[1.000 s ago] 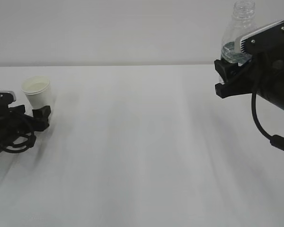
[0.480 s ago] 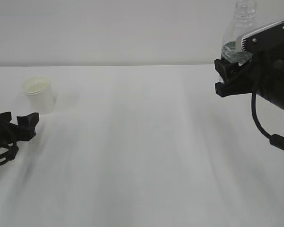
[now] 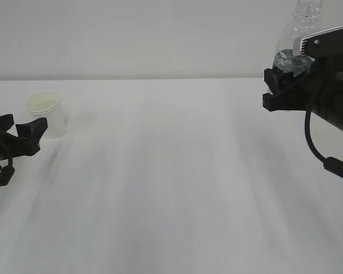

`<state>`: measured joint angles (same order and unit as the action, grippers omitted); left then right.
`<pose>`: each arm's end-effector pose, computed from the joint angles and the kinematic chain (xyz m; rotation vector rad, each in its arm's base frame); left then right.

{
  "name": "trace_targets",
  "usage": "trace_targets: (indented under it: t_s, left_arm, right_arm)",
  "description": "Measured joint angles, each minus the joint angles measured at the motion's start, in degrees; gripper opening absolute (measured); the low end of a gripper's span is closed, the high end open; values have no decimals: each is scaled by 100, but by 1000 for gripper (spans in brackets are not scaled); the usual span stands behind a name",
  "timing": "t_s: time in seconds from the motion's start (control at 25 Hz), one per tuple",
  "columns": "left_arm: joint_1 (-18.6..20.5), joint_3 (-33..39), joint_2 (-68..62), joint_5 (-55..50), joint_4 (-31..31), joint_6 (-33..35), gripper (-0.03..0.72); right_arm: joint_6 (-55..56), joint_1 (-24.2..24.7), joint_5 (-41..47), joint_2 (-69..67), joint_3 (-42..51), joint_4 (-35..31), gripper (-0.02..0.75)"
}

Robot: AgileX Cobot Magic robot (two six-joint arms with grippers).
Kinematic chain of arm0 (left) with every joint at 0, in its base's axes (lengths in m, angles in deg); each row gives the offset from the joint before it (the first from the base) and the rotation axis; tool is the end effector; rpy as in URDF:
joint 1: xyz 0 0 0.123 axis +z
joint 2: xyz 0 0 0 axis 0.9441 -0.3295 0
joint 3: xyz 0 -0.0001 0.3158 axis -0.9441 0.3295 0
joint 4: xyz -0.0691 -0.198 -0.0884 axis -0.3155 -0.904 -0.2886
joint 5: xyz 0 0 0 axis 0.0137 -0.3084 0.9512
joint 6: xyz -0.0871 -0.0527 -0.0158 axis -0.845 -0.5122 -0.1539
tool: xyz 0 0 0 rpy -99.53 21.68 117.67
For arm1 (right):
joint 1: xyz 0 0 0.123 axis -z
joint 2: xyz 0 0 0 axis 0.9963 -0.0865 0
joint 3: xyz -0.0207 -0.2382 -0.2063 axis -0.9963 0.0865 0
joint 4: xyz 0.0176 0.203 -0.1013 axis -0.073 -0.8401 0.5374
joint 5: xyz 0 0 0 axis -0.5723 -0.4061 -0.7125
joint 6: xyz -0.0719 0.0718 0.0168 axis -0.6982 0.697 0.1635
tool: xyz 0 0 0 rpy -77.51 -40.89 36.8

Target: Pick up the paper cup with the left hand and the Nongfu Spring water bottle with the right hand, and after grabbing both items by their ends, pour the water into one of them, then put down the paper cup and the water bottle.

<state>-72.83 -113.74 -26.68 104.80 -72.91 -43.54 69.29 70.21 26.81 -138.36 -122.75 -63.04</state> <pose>0.3181 -0.0287 0.1717 0.1304 1.7596 -0.1920 0.3024 0.0742 0.2630 -0.3675 1.7341 -0.0105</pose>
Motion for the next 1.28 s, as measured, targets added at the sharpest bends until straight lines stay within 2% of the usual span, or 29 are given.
trace_targets:
  t_s: [0.32,0.72,1.28]
  left_arm:
    - [0,0,58,0,279,0,561]
    - [0,0,58,0,377,-22,556]
    - [0,0,79,0,450,-34,545]
  right_arm:
    - [0,0,-12,0,0,-834,435]
    - [-275,28,-49,-59,0,-915,435]
    - [53,103,-842,-1054,0,-915,434]
